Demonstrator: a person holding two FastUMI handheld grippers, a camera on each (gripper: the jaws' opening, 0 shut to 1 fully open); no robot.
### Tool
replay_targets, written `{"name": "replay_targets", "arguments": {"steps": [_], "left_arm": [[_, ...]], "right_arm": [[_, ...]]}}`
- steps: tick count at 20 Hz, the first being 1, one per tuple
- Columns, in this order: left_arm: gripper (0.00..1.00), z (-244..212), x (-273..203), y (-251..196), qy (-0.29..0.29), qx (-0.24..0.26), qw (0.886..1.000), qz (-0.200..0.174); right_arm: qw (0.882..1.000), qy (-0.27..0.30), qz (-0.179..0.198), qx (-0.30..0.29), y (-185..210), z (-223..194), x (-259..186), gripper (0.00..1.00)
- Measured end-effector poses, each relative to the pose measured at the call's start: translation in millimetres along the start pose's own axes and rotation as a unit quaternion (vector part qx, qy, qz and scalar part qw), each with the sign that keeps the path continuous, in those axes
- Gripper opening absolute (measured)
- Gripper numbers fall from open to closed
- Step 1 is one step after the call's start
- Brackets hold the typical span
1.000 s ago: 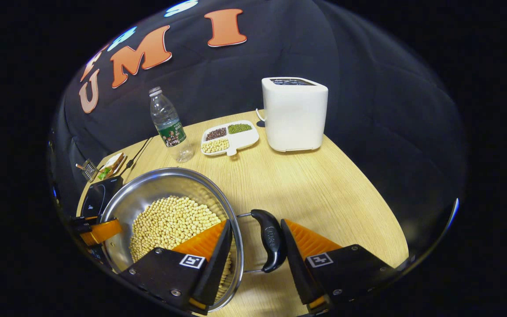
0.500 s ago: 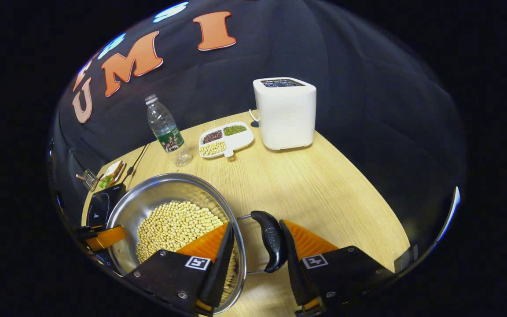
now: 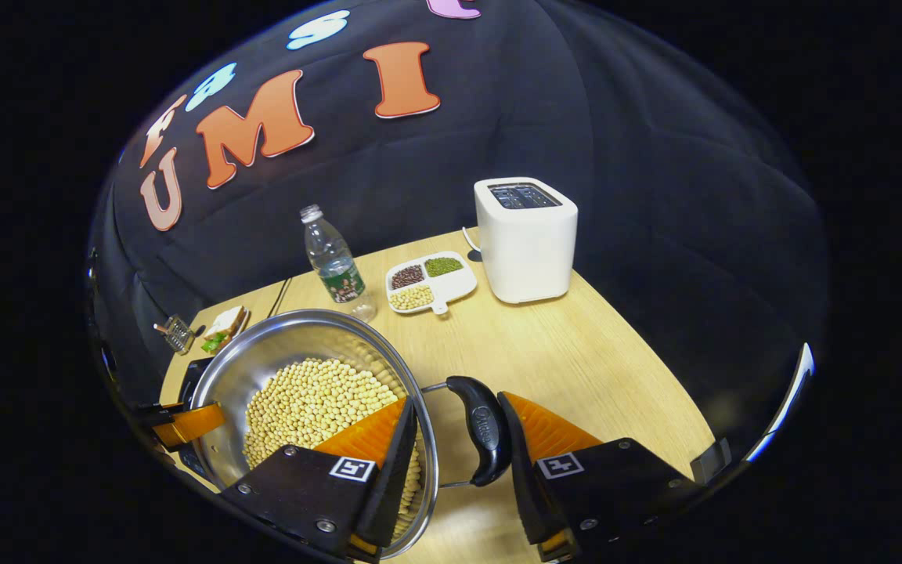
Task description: First push the handle of the pot to place it horizontally, then grasp the pot with both hands and set it on the induction cooktop.
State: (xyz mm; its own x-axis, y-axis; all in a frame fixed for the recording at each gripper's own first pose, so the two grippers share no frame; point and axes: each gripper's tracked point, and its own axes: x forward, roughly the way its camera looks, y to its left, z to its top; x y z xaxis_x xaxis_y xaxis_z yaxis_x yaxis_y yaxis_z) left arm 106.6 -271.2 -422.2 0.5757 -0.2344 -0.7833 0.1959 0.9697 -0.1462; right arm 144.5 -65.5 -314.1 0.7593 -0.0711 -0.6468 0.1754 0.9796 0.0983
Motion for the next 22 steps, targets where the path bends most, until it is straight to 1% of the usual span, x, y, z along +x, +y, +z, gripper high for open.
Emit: {"name": "replay_targets", "arguments": {"steps": [1,2,3,6,7,8,9,10,11,12,13,14,15,16,17,19,20,21,22], "left_arm": [[0.63,4.9,-6.6,6.8,-0.002,0.0,1.0,0.001],[0.66,7.9,-11.9,14.3,-0.002,-0.002,1.0,0.003],[0.6,12.1,-18.0,22.2,-0.001,-0.005,1.0,0.005],[0.6,22.5,-36.4,52.7,-0.008,-0.01,1.0,0.017],[0.63,26.0,-42.2,63.7,-0.01,-0.013,1.0,0.02],[0.6,29.0,-47.6,74.0,-0.012,-0.017,0.999,0.024],[0.63,32.4,-52.6,86.7,-0.014,-0.02,0.999,0.028],[0.63,35.4,-57.7,99.9,-0.016,-0.025,0.999,0.033],[0.63,37.6,-62.6,110.8,-0.018,-0.03,0.999,0.037],[0.63,38.0,-67.8,123.1,-0.018,-0.035,0.998,0.041],[0.6,38.8,-72.4,135.6,-0.017,-0.039,0.998,0.045],[0.63,38.9,-76.1,149.0,-0.016,-0.041,0.998,0.048],[0.6,37.7,-76.1,162.7,-0.015,-0.045,0.998,0.052],[0.63,35.5,-79.0,174.7,-0.013,-0.049,0.997,0.057],[0.63,33.4,-79.7,187.2,-0.012,-0.053,0.997,0.061],[0.63,27.4,-82.2,212.7,-0.008,-0.063,0.996,0.068],[0.6,23.2,-81.4,224.6,-0.003,-0.067,0.995,0.071],[0.6,19.4,-80.6,235.5,0.002,-0.067,0.995,0.074],[0.66,16.5,-77.5,244.8,0.005,-0.068,0.995,0.078]], "right_arm": [[1.0,-0.001,0.003,0.003,8.1,2.1,-2.4,0.61],[1.0,-0.002,0.006,0.002,17.3,3.7,-5.1,0.61],[1.0,-0.004,0.009,0.0,26.9,5.9,-8.2,0.61],[1.0,-0.011,0.021,-0.009,60.5,13.6,-13.9,0.61],[1.0,-0.011,0.026,-0.011,71.7,13.7,-17.0,0.61],[0.999,-0.011,0.031,-0.011,85.0,15.7,-18.2,0.61],[0.999,-0.01,0.037,-0.012,97.6,17.1,-18.4,0.61],[0.999,-0.012,0.042,-0.013,111.6,18.4,-18.2,0.56],[0.999,-0.014,0.048,-0.015,125.3,19.4,-17.7,0.61],[0.998,-0.015,0.053,-0.017,139.1,20.2,-17.1,0.61],[0.998,-0.015,0.058,-0.019,151.8,20.0,-17.1,0.61],[0.998,-0.014,0.063,-0.021,164.7,18.4,-16.2,0.61],[0.997,-0.011,0.068,-0.023,178.0,15.9,-15.0,0.61],[0.997,-0.009,0.073,-0.025,190.9,12.0,-13.3,0.56],[0.997,-0.006,0.077,-0.028,202.7,8.9,-12.0,0.61],[0.996,0.003,0.084,-0.034,225.9,0.3,-5.5,0.6],[0.996,0.008,0.086,-0.037,236.5,-3.5,-1.0,0.6],[0.995,0.013,0.088,-0.04,245.6,-9.8,3.3,0.61],[0.995,0.019,0.089,-0.042,254.2,-16.0,7.9,0.61]]}}
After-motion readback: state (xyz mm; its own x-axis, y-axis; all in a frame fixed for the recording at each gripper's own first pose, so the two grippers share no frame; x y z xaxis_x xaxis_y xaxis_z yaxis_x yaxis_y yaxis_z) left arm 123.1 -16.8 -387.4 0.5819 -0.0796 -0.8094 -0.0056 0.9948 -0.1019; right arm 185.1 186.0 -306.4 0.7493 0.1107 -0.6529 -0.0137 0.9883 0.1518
